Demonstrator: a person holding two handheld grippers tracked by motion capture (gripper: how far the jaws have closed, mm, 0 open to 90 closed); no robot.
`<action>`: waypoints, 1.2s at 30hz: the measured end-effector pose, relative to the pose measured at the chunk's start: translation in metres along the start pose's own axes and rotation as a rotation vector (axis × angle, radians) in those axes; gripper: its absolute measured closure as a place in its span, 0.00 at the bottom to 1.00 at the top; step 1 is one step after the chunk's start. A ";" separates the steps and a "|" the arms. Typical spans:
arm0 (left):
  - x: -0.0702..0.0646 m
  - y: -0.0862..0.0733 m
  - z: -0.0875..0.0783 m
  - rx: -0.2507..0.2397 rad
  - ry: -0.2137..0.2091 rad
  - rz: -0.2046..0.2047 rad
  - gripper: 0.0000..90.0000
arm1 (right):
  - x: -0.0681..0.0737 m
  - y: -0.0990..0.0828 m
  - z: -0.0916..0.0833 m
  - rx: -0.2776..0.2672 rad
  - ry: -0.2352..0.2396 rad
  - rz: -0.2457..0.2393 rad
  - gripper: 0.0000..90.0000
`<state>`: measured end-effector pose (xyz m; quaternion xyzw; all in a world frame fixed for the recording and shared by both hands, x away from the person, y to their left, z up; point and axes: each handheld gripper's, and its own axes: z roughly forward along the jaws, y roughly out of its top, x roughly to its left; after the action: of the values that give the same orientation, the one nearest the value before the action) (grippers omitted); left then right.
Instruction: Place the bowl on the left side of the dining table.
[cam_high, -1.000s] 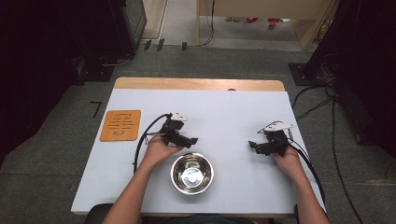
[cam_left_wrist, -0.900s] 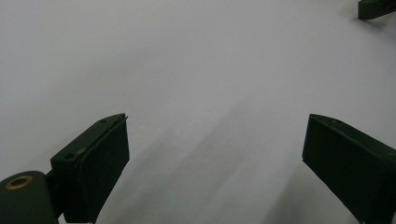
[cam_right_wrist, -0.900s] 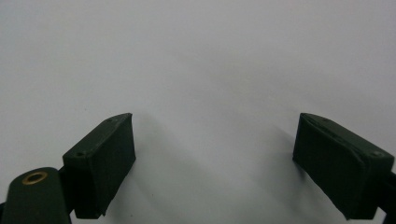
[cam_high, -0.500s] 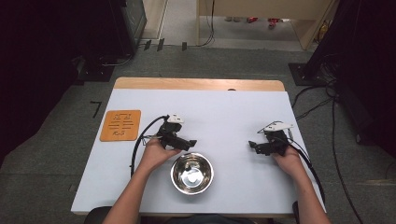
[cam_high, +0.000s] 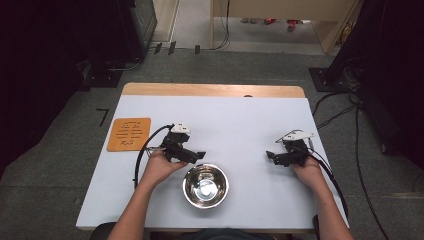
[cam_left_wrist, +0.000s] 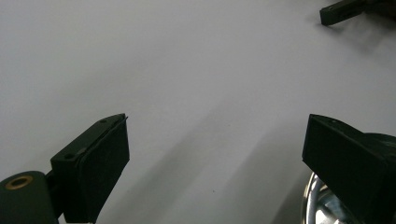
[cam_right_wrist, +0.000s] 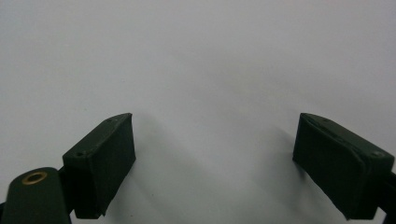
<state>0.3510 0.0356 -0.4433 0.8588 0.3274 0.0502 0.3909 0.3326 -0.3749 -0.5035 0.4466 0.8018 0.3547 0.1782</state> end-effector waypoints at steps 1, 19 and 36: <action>0.000 -0.001 -0.002 -0.001 -0.001 0.000 0.08 | 0.000 0.000 0.000 0.000 0.000 0.000 0.14; -0.014 -0.008 -0.016 -0.020 -0.020 -0.003 0.08 | 0.000 0.000 0.000 -0.001 0.000 -0.003 0.14; -0.024 -0.010 -0.017 -0.023 -0.023 0.012 0.17 | 0.000 0.000 0.000 0.000 0.000 -0.002 0.14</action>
<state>0.3210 0.0372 -0.4349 0.8568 0.3169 0.0463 0.4042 0.3328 -0.3752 -0.5036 0.4456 0.8023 0.3547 0.1785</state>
